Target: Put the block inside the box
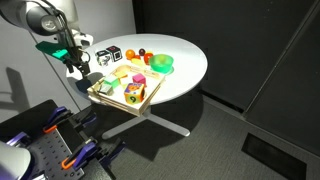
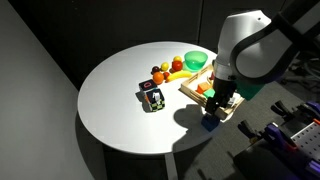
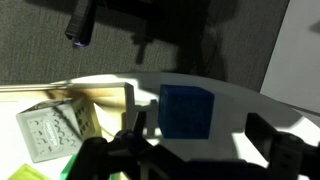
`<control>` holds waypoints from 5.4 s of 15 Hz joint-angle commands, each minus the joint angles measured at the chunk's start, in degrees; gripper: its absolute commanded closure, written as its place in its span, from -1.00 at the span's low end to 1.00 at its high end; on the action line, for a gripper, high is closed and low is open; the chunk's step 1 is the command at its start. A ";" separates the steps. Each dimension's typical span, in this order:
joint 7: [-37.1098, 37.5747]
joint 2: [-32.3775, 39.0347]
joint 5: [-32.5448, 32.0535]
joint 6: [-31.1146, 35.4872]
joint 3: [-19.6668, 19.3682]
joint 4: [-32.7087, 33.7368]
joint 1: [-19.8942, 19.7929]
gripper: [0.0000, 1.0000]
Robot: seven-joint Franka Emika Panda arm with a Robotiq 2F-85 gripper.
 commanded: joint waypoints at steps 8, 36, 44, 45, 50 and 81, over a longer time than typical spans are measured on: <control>0.74 0.93 -0.55 0.56 0.37 0.44 -0.20 -1.00; 7.90 7.80 -9.41 6.42 -1.28 3.34 3.79 -1.00; 8.66 8.83 -9.68 6.41 -1.90 3.49 3.94 -1.00; 8.63 9.04 -9.69 6.36 -1.92 3.56 3.95 -1.00; 8.68 10.09 -10.30 6.02 -2.23 3.98 4.21 -0.48; -1.91 -4.51 -1.27 -3.65 -1.26 0.86 -4.91 0.39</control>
